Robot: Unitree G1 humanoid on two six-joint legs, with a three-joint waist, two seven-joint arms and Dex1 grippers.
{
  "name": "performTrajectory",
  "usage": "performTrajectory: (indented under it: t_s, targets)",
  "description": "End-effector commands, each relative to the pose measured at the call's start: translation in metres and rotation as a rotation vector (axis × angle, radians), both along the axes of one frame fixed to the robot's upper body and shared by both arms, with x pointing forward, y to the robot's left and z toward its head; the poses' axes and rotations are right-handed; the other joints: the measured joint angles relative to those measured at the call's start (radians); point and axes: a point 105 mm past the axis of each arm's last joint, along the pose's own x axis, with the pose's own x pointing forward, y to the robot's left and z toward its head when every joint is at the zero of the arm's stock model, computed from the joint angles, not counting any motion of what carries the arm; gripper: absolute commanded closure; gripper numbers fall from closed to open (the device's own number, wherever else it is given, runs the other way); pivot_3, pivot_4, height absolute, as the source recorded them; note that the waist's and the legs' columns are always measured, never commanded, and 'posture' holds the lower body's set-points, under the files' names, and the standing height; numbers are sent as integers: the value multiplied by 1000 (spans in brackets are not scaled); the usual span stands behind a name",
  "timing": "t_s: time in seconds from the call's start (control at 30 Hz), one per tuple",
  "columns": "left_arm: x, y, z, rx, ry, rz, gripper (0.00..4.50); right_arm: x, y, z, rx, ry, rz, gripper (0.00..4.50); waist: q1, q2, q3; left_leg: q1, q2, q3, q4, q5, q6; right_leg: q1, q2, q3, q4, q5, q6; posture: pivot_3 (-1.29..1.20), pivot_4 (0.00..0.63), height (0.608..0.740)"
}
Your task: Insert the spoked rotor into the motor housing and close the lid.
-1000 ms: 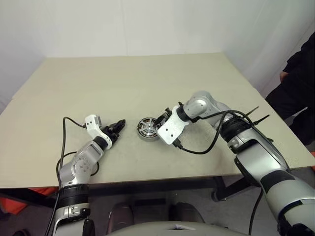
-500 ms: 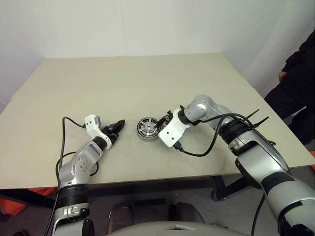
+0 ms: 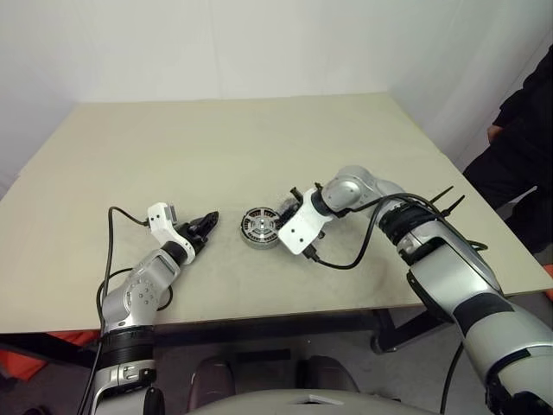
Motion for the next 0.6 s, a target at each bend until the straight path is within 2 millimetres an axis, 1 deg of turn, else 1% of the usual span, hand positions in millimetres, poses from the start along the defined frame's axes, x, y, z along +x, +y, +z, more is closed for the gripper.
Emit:
performTrajectory:
  t_s: [0.03, 0.07, 0.17, 0.2, 0.33, 0.47, 0.6]
  targets:
    - [0, 0, -2, 9, 13, 0, 1782, 4, 4, 6, 18, -24, -3, 3863, 0, 0, 0, 0, 0, 0, 0, 0, 0, 0, 0, 0, 0, 0, 0, 0, 0, 740]
    - [0, 0, -2, 9, 13, 0, 1782, 4, 4, 6, 18, -25, -5, 3863, 0, 0, 0, 0, 0, 0, 0, 0, 0, 0, 0, 0, 1, 0, 0, 0, 0, 740]
    - [1, 0, -2, 10, 14, 2, 1782, 8, 4, 11, 32, -42, -22, 4406, 0, 0, 0, 1, 0, 0, 0, 0, 0, 1, 0, 0, 0, 0, 0, 0, 0, 740]
    - [1, 1, -2, 10, 14, 2, 1782, 10, 4, 13, 37, -52, -29, 4478, 1, 0, 0, 1, 0, 0, 0, 0, 0, 1, 0, 0, 1, 0, 0, 0, 0, 740]
    - [3, 1, -1, 12, 13, 3, 1782, 17, 3, 24, 48, -95, -37, 4478, 2, 0, 0, 0, 0, 0, 0, 0, 0, 0, 0, 0, 1, 0, 0, 0, 0, 740]
    - [4, 1, -1, 12, 12, 4, 1782, 19, 3, 39, 63, -128, -21, 4478, 2, 0, 1, -1, 0, 0, 0, 0, 0, -1, 0, 0, 0, 0, 0, 0, 0, 740]
    - [4, 1, -1, 11, 11, 4, 1782, 21, 1, 47, 58, -158, -6, 4478, 2, 0, 1, -3, 0, 0, 0, 0, 0, -3, 0, 0, 0, 0, 0, 0, 0, 740]
